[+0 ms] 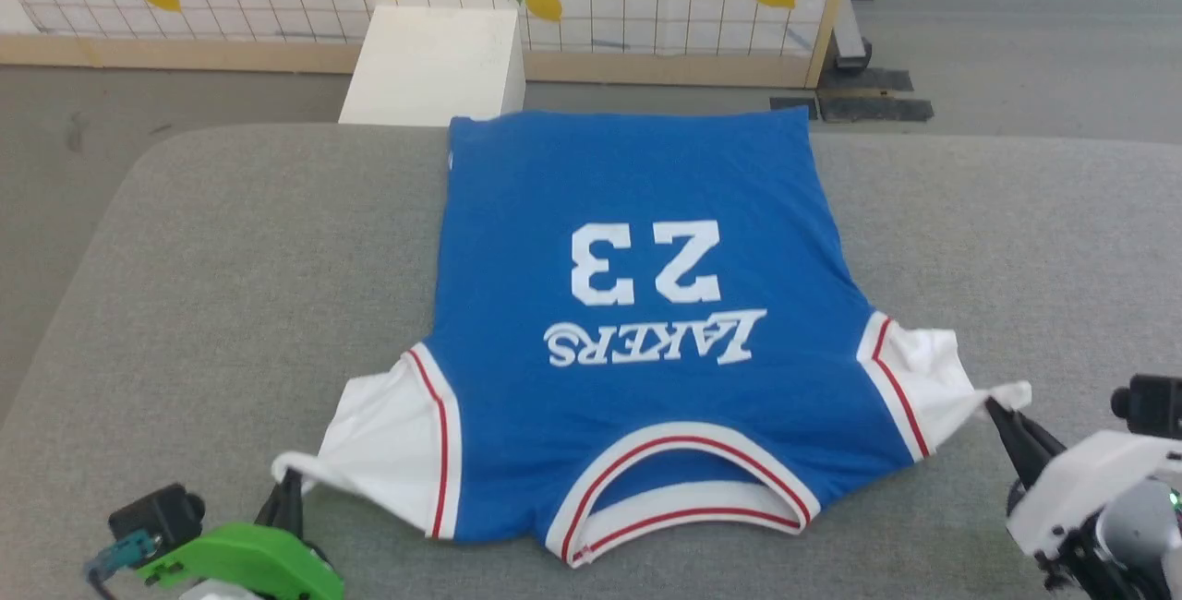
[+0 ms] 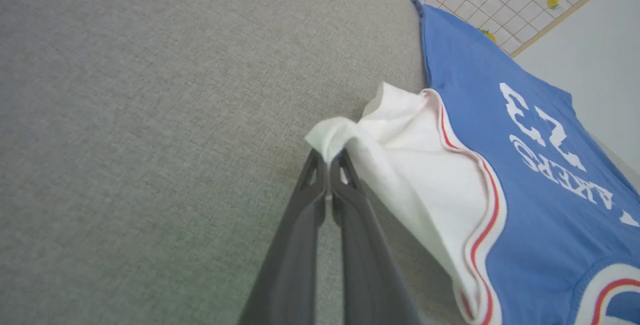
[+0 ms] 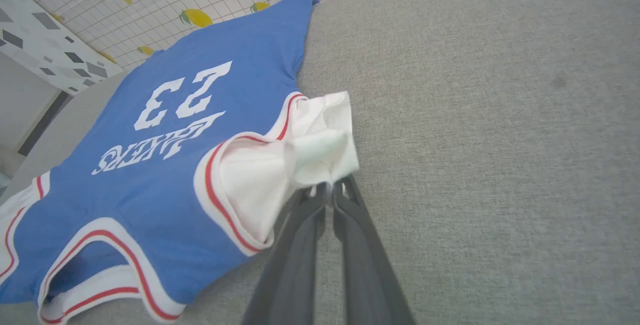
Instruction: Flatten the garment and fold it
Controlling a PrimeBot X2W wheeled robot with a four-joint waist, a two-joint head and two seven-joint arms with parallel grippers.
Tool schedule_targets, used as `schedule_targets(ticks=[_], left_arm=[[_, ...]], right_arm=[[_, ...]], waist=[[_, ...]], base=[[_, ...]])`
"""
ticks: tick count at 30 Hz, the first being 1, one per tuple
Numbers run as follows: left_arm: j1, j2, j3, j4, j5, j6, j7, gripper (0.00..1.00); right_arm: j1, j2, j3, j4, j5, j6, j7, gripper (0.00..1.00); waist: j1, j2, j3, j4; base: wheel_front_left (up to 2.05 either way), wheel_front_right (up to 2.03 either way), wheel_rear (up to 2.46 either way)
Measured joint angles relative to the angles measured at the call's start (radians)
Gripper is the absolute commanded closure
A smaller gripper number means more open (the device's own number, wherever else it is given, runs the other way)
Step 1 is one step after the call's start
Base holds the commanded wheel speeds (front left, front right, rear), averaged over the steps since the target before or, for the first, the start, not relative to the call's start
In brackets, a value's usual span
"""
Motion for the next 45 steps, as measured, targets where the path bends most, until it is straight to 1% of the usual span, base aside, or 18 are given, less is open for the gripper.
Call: schedule_targets(ticks=[2,3,4,8,10,12,15,19,22,26,30,34,35,36,38,41,45], left_arm=[[0.037,0.011,0.008,-0.044,-0.001,0.029,0.021,1.0],[0.095,0.031,0.021,-0.114,-0.004,0.082,0.052,1.0],[0.115,0.039,0.025,-0.137,-0.009,0.1,0.072,1.0],[0.174,0.072,0.024,-0.213,-0.017,0.156,0.126,1.0],[0.181,0.103,0.003,-0.231,0.008,0.182,0.165,1.0],[0.179,0.137,-0.028,-0.248,0.045,0.197,0.204,1.0],[0.155,0.176,-0.077,-0.249,0.092,0.2,0.27,1.0],[0.081,0.202,-0.128,-0.235,0.121,0.199,0.335,1.0],[0.042,0.205,-0.145,-0.216,0.139,0.19,0.355,1.0],[0.013,0.195,-0.153,-0.195,0.139,0.181,0.355,1.0],[0.004,0.184,-0.156,-0.184,0.139,0.173,0.346,1.0],[0.002,0.18,-0.15,-0.178,0.133,0.172,0.329,1.0],[0.002,0.178,-0.147,-0.177,0.133,0.169,0.326,1.0],[0.002,0.178,-0.146,-0.176,0.133,0.166,0.322,1.0],[0.002,0.176,-0.144,-0.178,0.132,0.164,0.312,1.0],[0.002,0.175,-0.139,-0.182,0.132,0.164,0.302,1.0],[0.003,0.175,-0.135,-0.191,0.132,0.165,0.288,1.0]], right_arm=[[0.038,0.003,-0.02,-0.035,-0.006,0.0,0.027,1.0],[0.092,0.007,-0.04,-0.096,-0.022,0.0,0.081,1.0],[0.11,0.009,-0.046,-0.118,-0.027,0.0,0.104,1.0],[0.169,0.012,-0.064,-0.21,-0.057,0.0,0.197,1.0],[0.183,0.012,-0.066,-0.249,-0.077,0.0,0.255,1.0],[0.186,0.005,-0.056,-0.289,-0.107,0.0,0.337,1.0],[0.176,-0.009,-0.022,-0.331,-0.142,0.0,0.467,1.0],[0.107,-0.032,0.053,-0.343,-0.185,0.0,0.651,1.0],[0.048,-0.051,0.116,-0.333,-0.209,0.0,0.77,1.0],[0.008,-0.068,0.186,-0.292,-0.212,0.0,0.898,1.0],[0.002,-0.089,0.239,-0.259,-0.205,0.0,0.969,1.0],[-0.005,-0.097,0.267,-0.247,-0.202,0.0,0.962,1.0],[-0.007,-0.098,0.269,-0.243,-0.2,0.0,0.956,0.76],[-0.008,-0.098,0.266,-0.24,-0.193,0.0,0.946,0.0],[-0.011,-0.098,0.253,-0.24,-0.185,0.0,0.918,0.0],[-0.015,-0.084,0.19,-0.252,-0.16,0.0,0.873,0.0],[-0.023,-0.026,0.067,-0.319,-0.121,0.0,0.775,0.0]], waist=[[0.0,0.0,-0.011,0.001],[0.0,0.0,-0.021,0.002],[0.0,0.0,-0.022,0.003],[0.0,0.0,-0.018,0.008],[0.0001,0.0,-0.013,0.01],[0.0,0.0,-0.007,0.012],[0.0,0.0,0.005,0.015],[0.0001,0.0,0.022,0.015],[0.0001,0.0,0.038,0.012],[0.0001,0.0,0.061,0.012],[0.0001,0.0,0.075,0.014],[0.0001,0.0,0.08,0.011],[0.0001,0.0,0.079,0.008],[0.0001,0.0,0.079,0.005],[0.0001,0.0,0.077,0.001],[0.0001,0.0,0.07,-0.007],[0.0001,0.0,0.053,-0.015]], base=[[0.0,0.0,0.0],[0.0,0.0,0.0],[0.0,0.0,0.0],[0.0,0.0,0.0],[0.0,0.0,0.0],[0.0,0.0,0.0],[0.0,0.0,0.0],[0.0,0.0,0.0],[0.0,0.0,0.0],[0.0,0.0,0.0],[0.0,0.0,0.0],[0.0,0.0,0.0],[0.0,0.0,0.0],[0.0,0.0,0.0],[0.0,0.0,0.0],[0.0,0.0,0.0],[0.0,0.0,0.0]])
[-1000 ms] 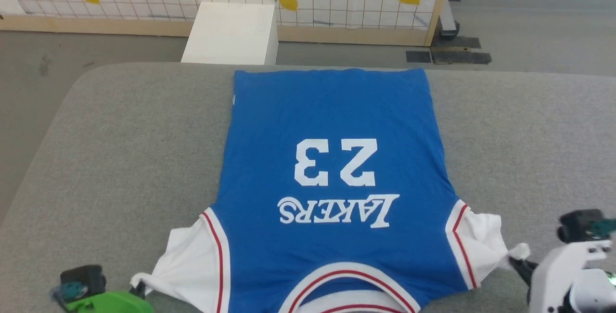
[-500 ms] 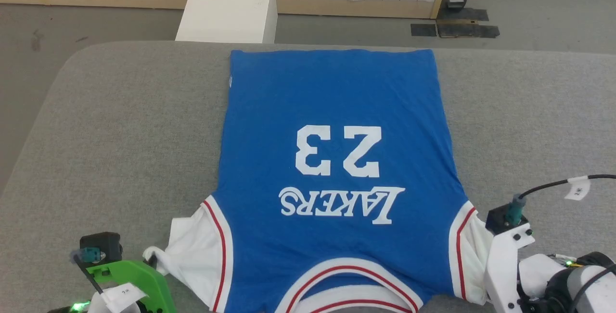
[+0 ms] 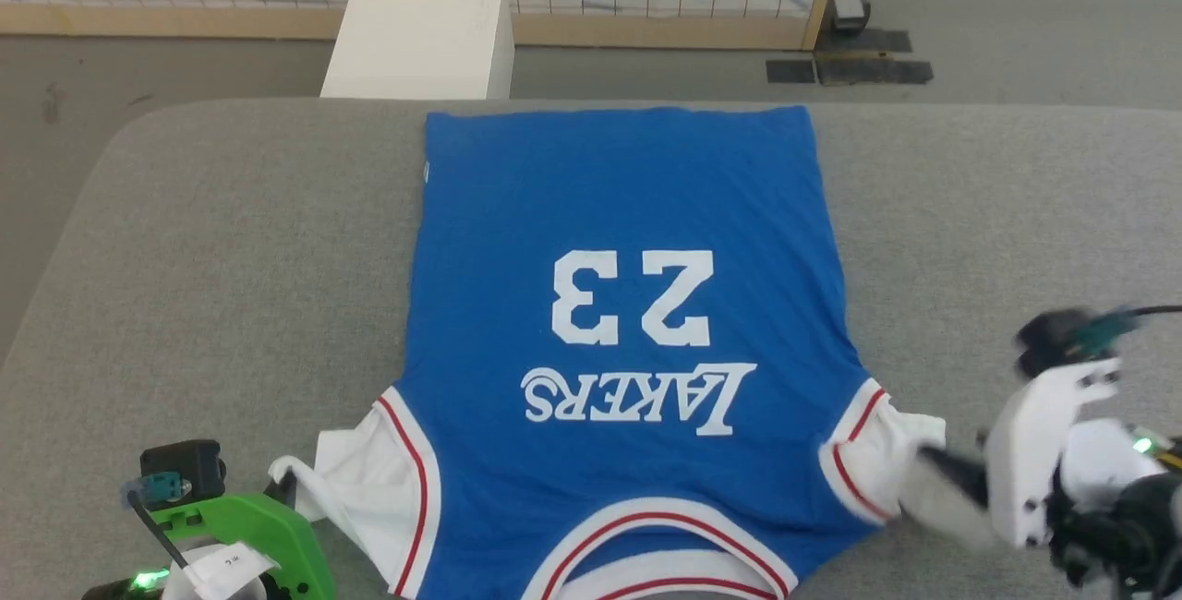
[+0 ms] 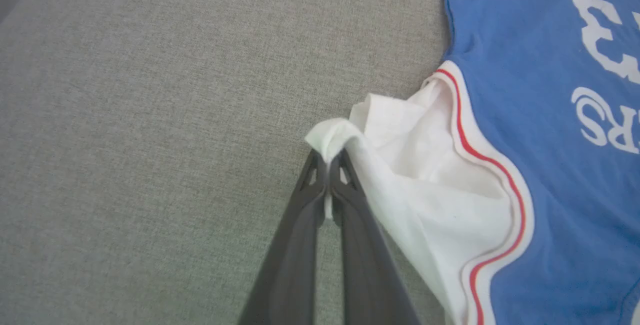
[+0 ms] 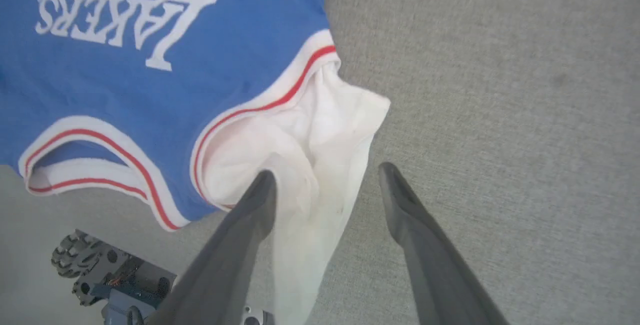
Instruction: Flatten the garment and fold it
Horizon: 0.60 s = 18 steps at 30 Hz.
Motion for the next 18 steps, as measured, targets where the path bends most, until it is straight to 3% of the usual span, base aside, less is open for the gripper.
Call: schedule_targets(ticks=[8,14,18], left_arm=[[0.014,0.0,0.008,-0.037,0.0,0.014,-0.023,1.0],[0.019,0.0,0.021,-0.069,0.002,0.027,-0.056,1.0],[0.015,-0.003,0.024,-0.098,0.01,0.032,-0.077,1.0]], right_arm=[[-0.027,0.107,-0.174,-0.12,0.003,0.0,-0.338,0.0],[-0.066,0.139,-0.18,-0.075,-0.036,0.0,-0.543,0.0],[-0.136,0.138,-0.153,0.008,-0.071,0.0,-0.616,0.0]], waist=[[0.0,0.0,-0.021,-0.027],[0.0,0.0,-0.003,-0.038],[0.0,0.0,0.029,-0.038]], base=[[0.0,0.0,0.0],[0.0,0.0,0.0],[0.0,0.0,0.0]])
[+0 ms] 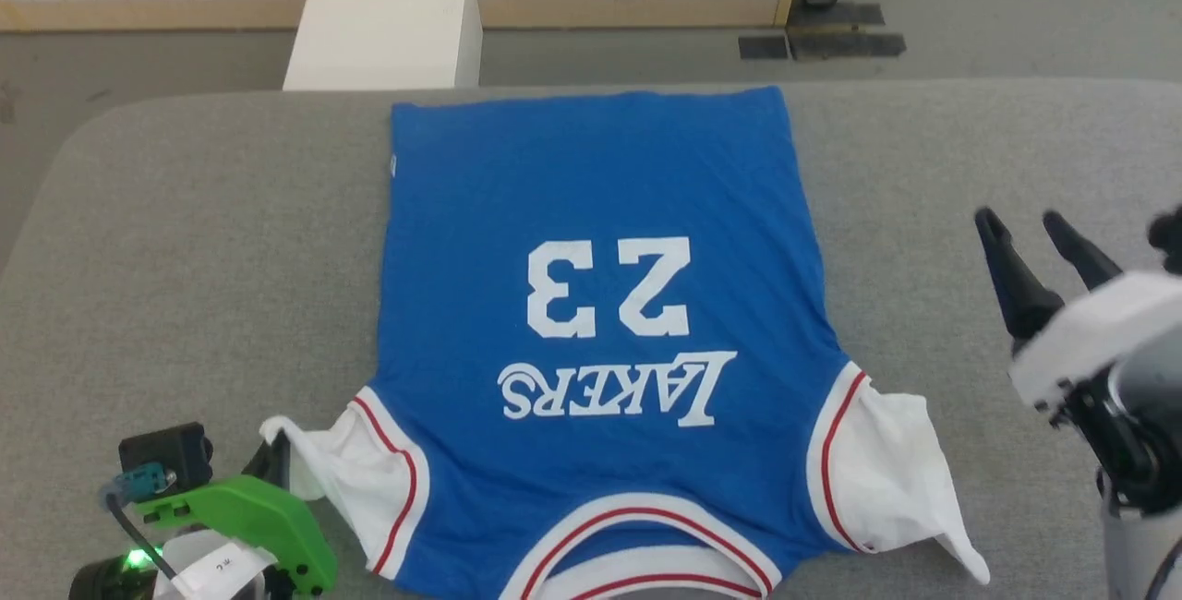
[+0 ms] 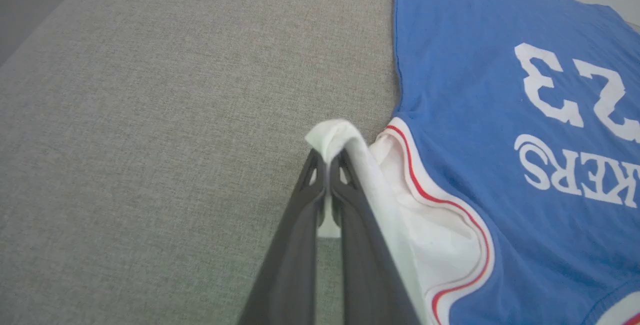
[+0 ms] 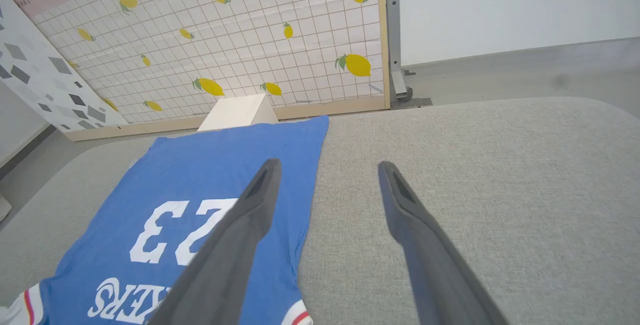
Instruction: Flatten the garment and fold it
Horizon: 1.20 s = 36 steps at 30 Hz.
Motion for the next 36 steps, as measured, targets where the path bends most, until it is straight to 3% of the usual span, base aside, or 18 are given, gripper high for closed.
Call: schedule_targets(ticks=[5,15,27,36], left_arm=[[-0.027,-0.002,0.002,-0.048,0.014,0.002,-0.022,1.0],[-0.088,-0.021,-0.011,-0.173,0.039,0.004,-0.062,1.0],[-0.146,-0.053,-0.049,-0.272,0.08,-0.001,-0.1,1.0],[-0.149,-0.062,-0.062,-0.333,0.088,-0.001,-0.111,1.0]], right_arm=[[-0.155,-0.014,0.039,0.117,-0.038,0.0,-0.018,0.0],[-0.558,-0.088,0.079,0.326,-0.149,0.0,0.084,0.0],[-0.88,-0.184,0.165,0.535,-0.303,0.0,0.401,0.0],[-0.979,-0.212,0.231,0.566,-0.331,0.0,0.545,0.0]], waist=[[0.0,0.0,0.059,0.008],[0.0002,0.0,0.22,0.067],[0.0003,0.0,0.43,0.17],[0.0002,0.0,0.554,0.237]], base=[[0.0,0.0,0.0],[0.0,0.0,0.0],[0.0,0.0,0.0],[0.0,0.0,0.0]])
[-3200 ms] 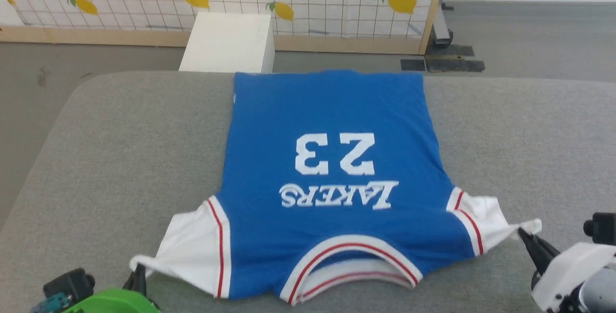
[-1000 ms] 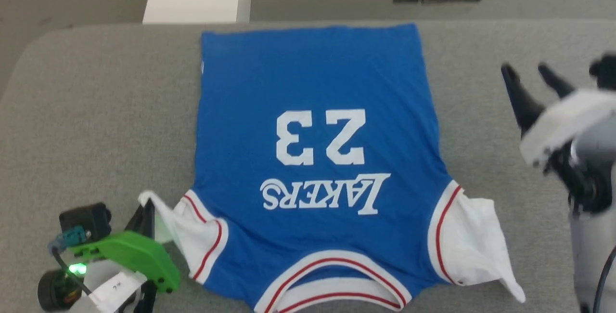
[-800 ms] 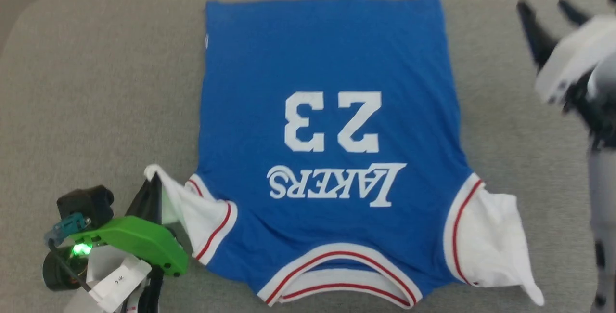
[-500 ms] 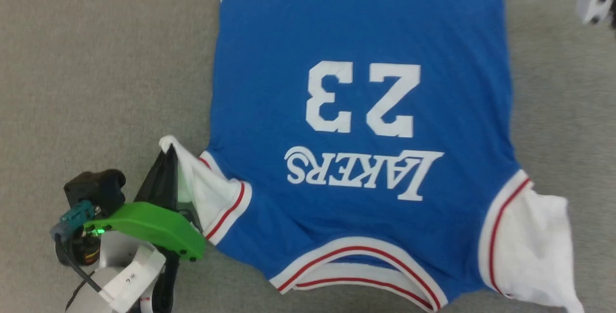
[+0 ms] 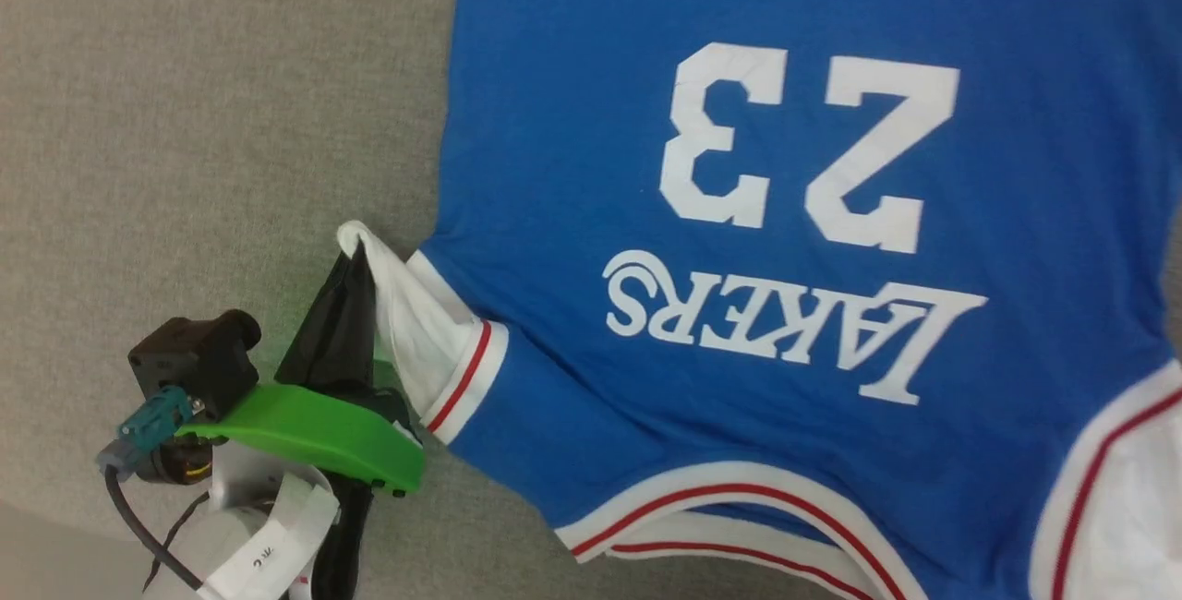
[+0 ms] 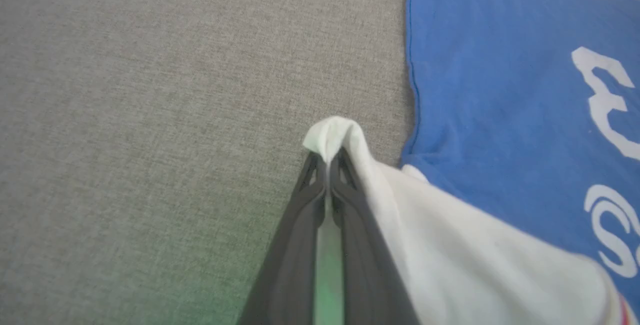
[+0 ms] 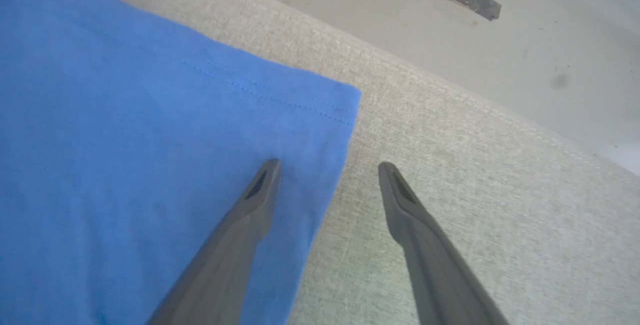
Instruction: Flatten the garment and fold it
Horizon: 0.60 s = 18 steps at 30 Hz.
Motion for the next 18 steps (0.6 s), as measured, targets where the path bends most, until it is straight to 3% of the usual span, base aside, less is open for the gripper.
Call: schedule_targets(ticks=[9,10,11,12,18], left_arm=[[-0.001,-0.001,-0.004,-0.027,0.003,0.002,-0.01,1.0],[-0.002,-0.001,-0.004,-0.026,0.003,0.002,-0.012,1.0],[-0.003,-0.002,-0.004,-0.025,0.003,0.002,-0.012,1.0],[-0.005,-0.002,-0.005,-0.022,0.003,0.002,-0.012,1.0],[-0.009,-0.003,-0.006,0.003,0.003,0.001,-0.012,1.0]], right_arm=[[-0.061,-0.022,0.044,-0.034,0.004,0.0,0.088,0.0],[-0.061,-0.023,0.044,-0.036,0.006,0.0,0.099,0.65],[-0.063,-0.022,0.044,-0.04,0.01,0.0,0.11,0.93],[-0.064,-0.022,0.043,-0.042,0.013,0.0,0.116,1.0],[-0.042,-0.004,0.023,-0.053,0.01,0.0,0.145,1.0]], waist=[[-0.0003,0.0,0.069,0.042],[-0.0003,0.0,0.07,0.043],[-0.0003,0.0,0.07,0.043],[-0.0002,0.0,0.068,0.042],[-0.0002,0.0,0.041,0.028]], base=[[0.0,0.0,0.0],[0.0,0.0,0.0],[0.0,0.0,0.0],[0.0,0.0,0.0],[0.0,0.0,0.0]])
